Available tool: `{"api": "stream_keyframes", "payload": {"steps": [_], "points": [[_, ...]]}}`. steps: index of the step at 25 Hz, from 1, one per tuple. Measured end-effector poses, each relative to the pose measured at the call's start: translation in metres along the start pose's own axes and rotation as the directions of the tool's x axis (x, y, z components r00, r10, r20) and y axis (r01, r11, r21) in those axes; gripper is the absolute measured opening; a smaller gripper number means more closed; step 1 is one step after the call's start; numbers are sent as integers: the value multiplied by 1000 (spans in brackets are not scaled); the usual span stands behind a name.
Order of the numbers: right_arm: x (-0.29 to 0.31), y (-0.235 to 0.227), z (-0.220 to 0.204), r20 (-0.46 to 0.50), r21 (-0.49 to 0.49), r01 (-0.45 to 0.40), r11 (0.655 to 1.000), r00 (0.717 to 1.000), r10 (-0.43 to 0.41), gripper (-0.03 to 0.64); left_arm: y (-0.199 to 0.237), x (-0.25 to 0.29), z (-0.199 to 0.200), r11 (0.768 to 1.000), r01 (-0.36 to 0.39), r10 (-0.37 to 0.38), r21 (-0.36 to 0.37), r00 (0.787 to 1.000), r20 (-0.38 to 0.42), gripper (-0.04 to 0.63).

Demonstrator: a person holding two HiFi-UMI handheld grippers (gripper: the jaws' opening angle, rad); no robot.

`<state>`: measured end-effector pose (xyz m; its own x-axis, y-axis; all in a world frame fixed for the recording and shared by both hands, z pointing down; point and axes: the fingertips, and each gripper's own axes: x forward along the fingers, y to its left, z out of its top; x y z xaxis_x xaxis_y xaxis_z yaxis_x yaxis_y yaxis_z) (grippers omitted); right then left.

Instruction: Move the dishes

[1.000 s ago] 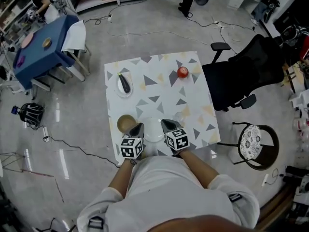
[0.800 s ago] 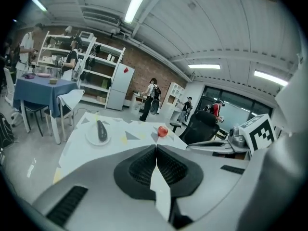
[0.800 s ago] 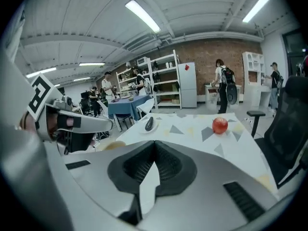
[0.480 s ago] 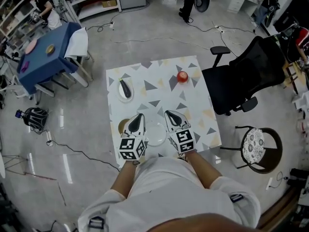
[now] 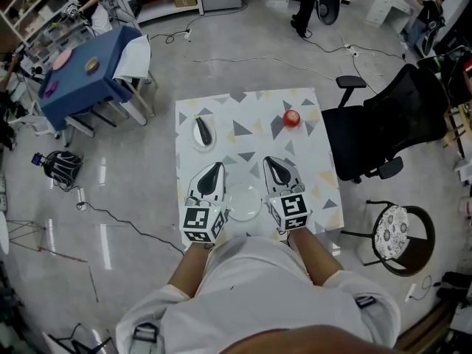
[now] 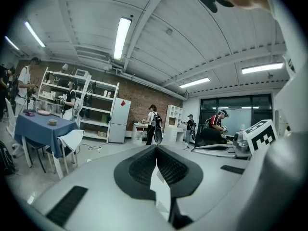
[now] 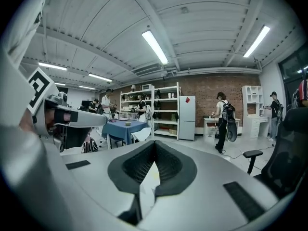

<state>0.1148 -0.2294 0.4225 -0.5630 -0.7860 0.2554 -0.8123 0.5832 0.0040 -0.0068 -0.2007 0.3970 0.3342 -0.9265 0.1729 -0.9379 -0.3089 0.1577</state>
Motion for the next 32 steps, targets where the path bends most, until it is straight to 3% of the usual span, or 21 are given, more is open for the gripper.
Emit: {"api": "stream_keyframes", "payload": {"steps": [32], "points": [[-7,-3,4,8,-7,-10,1000,1000,10,-3,-9,2,1,1000,8,-8,20,1000,0,20]]}}
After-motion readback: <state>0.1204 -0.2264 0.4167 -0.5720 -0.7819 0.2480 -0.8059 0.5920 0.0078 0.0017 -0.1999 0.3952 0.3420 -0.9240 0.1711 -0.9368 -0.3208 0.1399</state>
